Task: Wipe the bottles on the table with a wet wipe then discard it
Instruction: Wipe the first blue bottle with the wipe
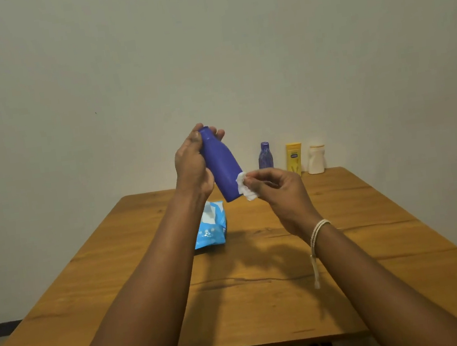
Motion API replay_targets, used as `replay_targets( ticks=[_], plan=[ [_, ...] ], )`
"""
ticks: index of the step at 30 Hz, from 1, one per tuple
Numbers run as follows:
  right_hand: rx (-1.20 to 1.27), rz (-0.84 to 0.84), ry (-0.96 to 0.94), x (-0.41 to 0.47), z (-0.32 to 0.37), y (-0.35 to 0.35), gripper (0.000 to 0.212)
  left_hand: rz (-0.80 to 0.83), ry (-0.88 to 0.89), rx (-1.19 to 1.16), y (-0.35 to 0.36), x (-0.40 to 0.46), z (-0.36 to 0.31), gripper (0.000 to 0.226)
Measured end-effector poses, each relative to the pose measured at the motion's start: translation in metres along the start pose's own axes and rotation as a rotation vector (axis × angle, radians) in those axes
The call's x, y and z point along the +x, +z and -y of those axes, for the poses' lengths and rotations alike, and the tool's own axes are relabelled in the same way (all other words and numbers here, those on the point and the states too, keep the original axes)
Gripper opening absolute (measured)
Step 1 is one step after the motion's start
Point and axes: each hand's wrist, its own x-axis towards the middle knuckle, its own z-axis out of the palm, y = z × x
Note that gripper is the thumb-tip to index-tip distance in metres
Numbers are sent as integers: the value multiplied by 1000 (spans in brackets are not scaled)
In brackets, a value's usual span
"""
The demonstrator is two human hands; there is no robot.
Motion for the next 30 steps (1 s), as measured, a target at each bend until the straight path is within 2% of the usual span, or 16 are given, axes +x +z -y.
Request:
replay_targets(
  ticks=[2, 5, 7, 10, 14, 17, 21, 23, 27, 30],
  plan=[
    [47, -34, 16, 3, 4, 5, 17, 36, 12, 195, 5, -5, 7, 23],
    [35, -94, -57, 19, 21, 20, 14, 129, 61, 551, 10, -12, 13, 27],
    [42, -137, -110, 31, 33, 29, 12, 168, 50, 598, 8, -16, 15, 29],
    [26, -136, -143, 36, 45, 38, 10, 210, -58, 418, 4, -18, 14, 38],
    [-8, -9, -133, 8, 35, 41, 7, 247, -122, 71, 1, -13, 0, 41],
    [-39, -4, -94, -15, 22, 41, 13, 269, -105, 75, -8, -10, 0, 45],
    [-187, -276, -260, 1, 40, 54, 14, 365, -254, 60, -7, -20, 9, 54],
    [-208, -351, -318, 14, 57, 59, 12, 365, -296, 74, -5, -26, 12, 54],
    [-307, -218, -346, 19, 65, 61, 20, 376, -264, 41, -1, -29, 6, 59],
    [-334, -98, -281, 8, 60, 49, 23, 359, -207, 36, 0, -25, 1, 54]
  ],
)
